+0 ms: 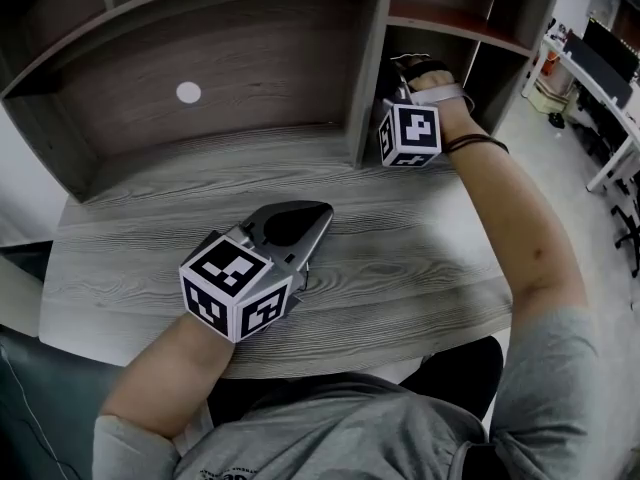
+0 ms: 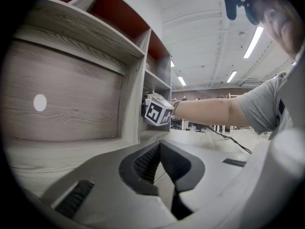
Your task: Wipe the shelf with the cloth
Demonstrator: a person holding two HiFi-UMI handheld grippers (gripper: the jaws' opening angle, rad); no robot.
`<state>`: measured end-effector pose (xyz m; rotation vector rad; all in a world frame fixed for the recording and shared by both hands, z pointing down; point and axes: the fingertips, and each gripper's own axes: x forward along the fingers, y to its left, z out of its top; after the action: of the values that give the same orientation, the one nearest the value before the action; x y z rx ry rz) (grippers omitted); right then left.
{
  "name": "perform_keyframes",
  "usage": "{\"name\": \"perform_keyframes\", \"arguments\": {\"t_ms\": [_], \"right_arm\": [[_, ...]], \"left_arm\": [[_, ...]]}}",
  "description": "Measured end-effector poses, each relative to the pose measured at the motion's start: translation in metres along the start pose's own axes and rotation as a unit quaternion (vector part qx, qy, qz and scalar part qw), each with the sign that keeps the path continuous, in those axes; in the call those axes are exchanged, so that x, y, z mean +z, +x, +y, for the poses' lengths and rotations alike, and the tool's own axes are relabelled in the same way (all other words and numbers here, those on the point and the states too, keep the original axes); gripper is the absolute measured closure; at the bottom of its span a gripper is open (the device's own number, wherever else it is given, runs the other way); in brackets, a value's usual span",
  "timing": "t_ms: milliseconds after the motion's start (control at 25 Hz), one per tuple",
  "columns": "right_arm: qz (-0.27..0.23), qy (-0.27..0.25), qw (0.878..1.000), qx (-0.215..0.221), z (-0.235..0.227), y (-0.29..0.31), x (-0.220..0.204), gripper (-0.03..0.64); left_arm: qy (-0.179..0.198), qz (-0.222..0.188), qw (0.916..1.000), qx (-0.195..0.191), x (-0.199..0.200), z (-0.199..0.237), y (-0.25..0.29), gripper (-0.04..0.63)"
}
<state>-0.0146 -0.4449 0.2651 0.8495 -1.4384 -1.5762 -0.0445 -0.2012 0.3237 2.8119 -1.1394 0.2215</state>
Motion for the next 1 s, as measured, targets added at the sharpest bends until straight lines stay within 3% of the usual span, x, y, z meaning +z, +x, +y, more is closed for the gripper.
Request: {"name": "perform_keyframes", "arguments": {"t_ms": [240,360,560,760,840,920,1000], "right_arm": [[0.051,-0.066,0.997,-0.002,0.015,0.019,-0.011,0.545],[0.114,-0.086,0.990,0.018,0.028,0.012,-0.053,0.545],[0.280,-0.079,0.953,0.086,0.060,-0.008,-0.161,0.548],[0.378,-0.067,0.913,0.140,0.064,-0.012,-0.188,0.548],[0.398,-0.067,0.902,0.150,0.066,-0.015,-0.199,0.546],[0.389,-0.060,0.907,0.150,0.066,-0.015,-0.199,0.546],[0.338,-0.032,0.929,0.146,0.064,-0.016,-0.179,0.548]], "left_arm": [[0.002,0.000,1.0000,-0.003,0.001,0.000,-0.001,0.584],[0.002,-0.001,1.0000,-0.004,0.001,-0.001,0.000,0.584],[0.003,0.001,1.0000,-0.003,-0.001,0.000,-0.001,0.585],[0.001,-0.002,1.0000,0.001,0.001,0.001,-0.001,0.584],[0.001,-0.001,1.0000,0.001,0.001,0.001,-0.001,0.585],[0.002,0.000,1.0000,0.001,0.001,0.001,-0.001,0.584],[0.002,0.001,1.0000,0.001,0.001,0.002,-0.001,0.585]]}}
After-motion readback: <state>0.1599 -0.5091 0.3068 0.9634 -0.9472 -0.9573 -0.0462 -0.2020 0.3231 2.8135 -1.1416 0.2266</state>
